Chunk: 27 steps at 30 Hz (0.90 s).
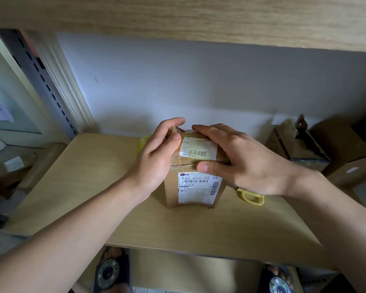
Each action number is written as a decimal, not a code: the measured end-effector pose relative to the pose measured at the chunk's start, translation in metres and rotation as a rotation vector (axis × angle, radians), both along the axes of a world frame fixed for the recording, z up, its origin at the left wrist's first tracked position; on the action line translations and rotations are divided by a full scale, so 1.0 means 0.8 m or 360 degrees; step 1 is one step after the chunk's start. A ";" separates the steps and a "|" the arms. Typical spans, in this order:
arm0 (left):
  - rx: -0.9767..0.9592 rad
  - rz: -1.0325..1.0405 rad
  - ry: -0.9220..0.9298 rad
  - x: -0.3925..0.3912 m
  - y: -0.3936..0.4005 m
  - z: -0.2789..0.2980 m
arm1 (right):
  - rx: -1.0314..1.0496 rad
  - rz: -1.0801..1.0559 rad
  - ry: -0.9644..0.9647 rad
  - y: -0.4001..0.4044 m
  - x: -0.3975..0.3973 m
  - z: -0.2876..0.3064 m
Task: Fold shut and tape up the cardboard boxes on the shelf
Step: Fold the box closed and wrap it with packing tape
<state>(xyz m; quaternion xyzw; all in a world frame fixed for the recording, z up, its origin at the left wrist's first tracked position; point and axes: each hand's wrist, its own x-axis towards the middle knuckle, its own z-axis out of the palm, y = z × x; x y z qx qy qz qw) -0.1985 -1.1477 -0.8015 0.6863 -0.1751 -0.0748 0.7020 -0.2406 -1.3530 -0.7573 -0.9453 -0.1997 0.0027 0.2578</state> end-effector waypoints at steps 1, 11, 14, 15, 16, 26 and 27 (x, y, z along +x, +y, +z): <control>-0.0003 -0.0015 0.0018 0.001 0.001 0.000 | 0.0007 0.0024 0.0051 -0.003 0.000 0.002; -0.0039 -0.0141 0.0219 0.005 0.015 0.005 | 0.0257 -0.0002 0.0028 -0.014 -0.002 -0.010; -0.0073 -0.0041 0.0191 0.008 0.014 0.007 | 0.0315 -0.0093 -0.0064 -0.012 -0.001 -0.013; -0.0084 0.0006 0.0179 0.011 0.016 0.009 | 0.0344 -0.0116 -0.0084 -0.010 0.000 -0.013; -0.0090 0.0056 0.0160 0.016 0.018 0.011 | 0.0370 -0.0129 -0.0092 -0.008 0.000 -0.013; 0.0748 0.0575 -0.0430 0.096 0.072 -0.009 | 0.0435 -0.0107 0.0110 -0.014 -0.006 -0.012; 0.0856 0.0550 -0.0410 0.102 0.078 -0.015 | 0.0492 -0.0115 0.0139 -0.015 -0.006 -0.012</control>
